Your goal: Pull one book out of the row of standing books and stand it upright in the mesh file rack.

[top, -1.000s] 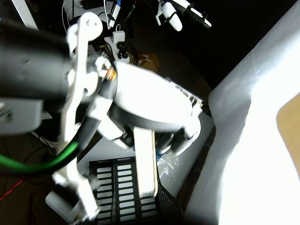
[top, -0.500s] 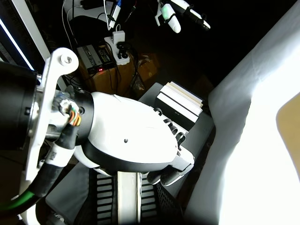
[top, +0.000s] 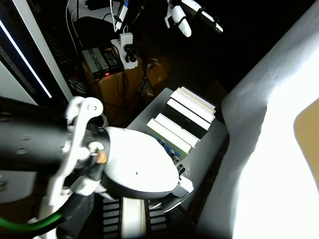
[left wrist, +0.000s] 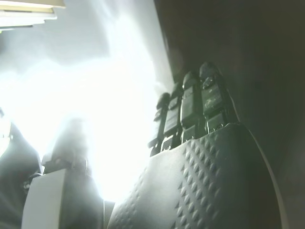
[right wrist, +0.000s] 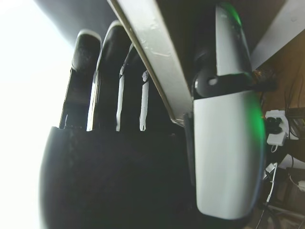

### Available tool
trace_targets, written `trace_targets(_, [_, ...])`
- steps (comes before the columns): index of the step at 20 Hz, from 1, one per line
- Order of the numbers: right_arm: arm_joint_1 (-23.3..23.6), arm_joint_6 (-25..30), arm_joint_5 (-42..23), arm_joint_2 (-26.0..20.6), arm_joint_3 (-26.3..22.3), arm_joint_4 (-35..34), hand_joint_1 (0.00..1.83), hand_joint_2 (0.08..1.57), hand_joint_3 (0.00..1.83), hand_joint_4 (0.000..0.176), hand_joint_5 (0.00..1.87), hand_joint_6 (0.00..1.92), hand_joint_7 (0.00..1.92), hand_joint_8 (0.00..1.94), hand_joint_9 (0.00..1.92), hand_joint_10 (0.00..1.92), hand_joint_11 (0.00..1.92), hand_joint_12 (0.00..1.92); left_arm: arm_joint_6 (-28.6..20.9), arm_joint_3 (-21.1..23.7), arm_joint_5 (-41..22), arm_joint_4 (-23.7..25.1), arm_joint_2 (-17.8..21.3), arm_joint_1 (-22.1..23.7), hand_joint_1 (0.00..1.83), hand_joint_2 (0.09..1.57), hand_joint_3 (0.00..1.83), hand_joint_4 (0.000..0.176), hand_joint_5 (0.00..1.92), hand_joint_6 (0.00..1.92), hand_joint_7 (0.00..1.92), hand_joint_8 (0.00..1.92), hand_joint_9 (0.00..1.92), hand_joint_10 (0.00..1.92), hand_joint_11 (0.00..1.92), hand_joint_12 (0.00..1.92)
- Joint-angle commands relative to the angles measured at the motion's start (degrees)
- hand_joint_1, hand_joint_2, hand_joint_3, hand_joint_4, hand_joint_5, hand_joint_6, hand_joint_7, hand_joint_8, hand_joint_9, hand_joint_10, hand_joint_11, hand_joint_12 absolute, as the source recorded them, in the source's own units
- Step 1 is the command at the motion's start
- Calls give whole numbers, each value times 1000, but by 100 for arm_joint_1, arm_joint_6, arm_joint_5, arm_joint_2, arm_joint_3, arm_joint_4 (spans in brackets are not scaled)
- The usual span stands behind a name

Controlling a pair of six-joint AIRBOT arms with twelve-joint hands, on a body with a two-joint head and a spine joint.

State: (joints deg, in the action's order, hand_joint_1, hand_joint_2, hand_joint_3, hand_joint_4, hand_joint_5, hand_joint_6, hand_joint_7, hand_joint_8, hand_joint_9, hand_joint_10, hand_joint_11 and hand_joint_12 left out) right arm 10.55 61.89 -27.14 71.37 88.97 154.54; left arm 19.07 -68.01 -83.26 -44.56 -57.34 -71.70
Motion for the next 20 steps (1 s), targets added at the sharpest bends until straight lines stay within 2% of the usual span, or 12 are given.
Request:
trace_targets(1, [19,-52,564,-44,60,-12,1345,1211,0,0,720,1256,831,1196,749,1576,501,1763,-31,-9,-701,-136,72,5,590,1314,1,0,0,0,0,0,0,0,0,0])
trace_targets(3, [-113,-105,681,76,97,-13,1339,1223,3,0,743,1285,803,1252,672,1598,303,1821,-31,1,-707,-136,74,5,599,1307,0,0,0,0,0,0,0,0,0,0])
trace_targets(5, [-249,-124,728,149,105,-13,1336,1237,2,0,733,1237,764,1341,657,1655,327,1901,-31,7,-713,-133,74,5,598,1304,0,0,0,0,0,0,0,0,0,0])
trace_targets(7, [-383,-124,778,194,101,-16,1332,1246,2,0,720,1253,734,1376,655,1672,390,1917,-31,15,-710,-128,74,5,574,1306,0,0,0,0,0,0,0,0,0,0])
trace_targets(8, [-439,-132,794,200,80,-18,1342,1232,0,0,707,1206,766,1340,724,1620,551,1822,-31,24,-722,-123,80,5,557,1299,0,0,0,0,0,0,0,0,0,0])
trace_targets(9, [-450,-151,808,184,38,-25,1352,1217,0,0,731,1048,800,1356,796,1620,734,1851,-31,43,-748,-114,95,5,527,1300,0,0,0,0,0,0,0,0,0,0])
trace_targets(10, [-450,-168,817,176,15,-28,1250,1218,0,0,764,1086,830,1463,784,1605,699,1907,-31,51,-761,-110,101,5,539,1301,0,0,0,0,0,0,0,0,0,0])
trace_targets(11, [-450,-257,866,152,-48,-35,1327,1261,2,0,671,1187,715,1452,667,1728,581,1920,-31,65,-787,-99,107,4,480,1305,2,0,0,0,0,0,0,0,0,0])
trace_targets(13, [-450,-402,898,123,-139,-127,1184,1246,1,0,761,1171,751,1559,665,1588,537,1921,-31,83,-813,-55,109,4,537,1293,0,0,9,2,0,0,0,0,0,0])
trace_targets(14, [-450,-483,908,82,-230,-166,1209,1236,0,0,763,1118,794,1549,755,1652,680,1921,-31,94,-837,-21,109,4,519,1297,0,0,13,3,0,0,0,0,0,0])
trace_targets(18, [-404,-848,954,-37,-466,-402,1350,1205,0,0,731,1139,831,1272,777,1545,657,1781,-31,127,-935,70,116,3,470,1308,3,0,14,0,0,0,0,0,0,0])
trace_targets(20, [-277,-966,956,-93,-589,-405,1211,1206,1,0,798,1116,845,1417,763,1499,631,1884,-31,169,-1054,112,147,0,456,1312,3,0,1,0,0,0,0,0,0,0])
